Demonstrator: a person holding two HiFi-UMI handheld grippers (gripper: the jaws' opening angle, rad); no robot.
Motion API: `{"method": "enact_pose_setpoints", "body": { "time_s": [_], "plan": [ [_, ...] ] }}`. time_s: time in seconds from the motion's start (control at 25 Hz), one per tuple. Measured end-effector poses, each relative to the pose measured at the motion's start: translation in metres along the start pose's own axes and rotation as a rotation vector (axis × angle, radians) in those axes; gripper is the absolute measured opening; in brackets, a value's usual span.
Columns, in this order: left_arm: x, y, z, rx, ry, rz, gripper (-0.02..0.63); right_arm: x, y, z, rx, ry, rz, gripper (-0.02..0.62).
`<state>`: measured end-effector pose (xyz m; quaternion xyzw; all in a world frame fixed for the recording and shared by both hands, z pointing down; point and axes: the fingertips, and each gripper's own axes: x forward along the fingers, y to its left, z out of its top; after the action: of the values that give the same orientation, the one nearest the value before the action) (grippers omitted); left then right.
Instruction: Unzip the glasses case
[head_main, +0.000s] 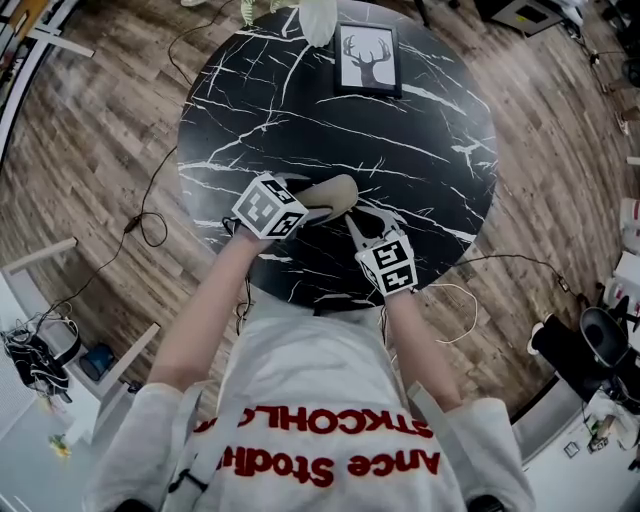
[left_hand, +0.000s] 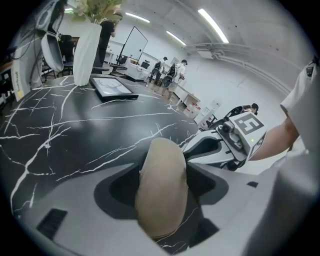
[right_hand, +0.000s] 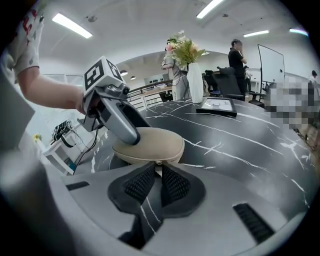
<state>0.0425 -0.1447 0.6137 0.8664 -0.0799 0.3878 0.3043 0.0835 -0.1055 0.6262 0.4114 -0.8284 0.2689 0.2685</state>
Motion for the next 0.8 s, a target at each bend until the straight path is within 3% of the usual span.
{"method": "enact_pose_setpoints", "body": {
  "time_s": [0.2,0.4,0.64,0.8],
  "plan": [
    [0.000,0.001,0.000,-0.007,-0.007,0.013,0.301,0.002,0.004,0.000,-0.036,0.021,-0.062,0.036],
    [-0.001,0.001,-0.001,-0.014,0.000,0.009,0.301,0.014,0.054,0.000,-0.121,0.045,0.030,0.023],
    [-0.003,0.002,0.002,-0.021,-0.024,-0.001,0.301,0.015,0.056,0.002,-0.051,0.010,0.052,0.026],
    [-0.022,0.010,-0.009,-0.107,-0.060,0.030,0.279,0.004,0.023,0.014,0.064,-0.035,0.005,0.025]
  ]
}}
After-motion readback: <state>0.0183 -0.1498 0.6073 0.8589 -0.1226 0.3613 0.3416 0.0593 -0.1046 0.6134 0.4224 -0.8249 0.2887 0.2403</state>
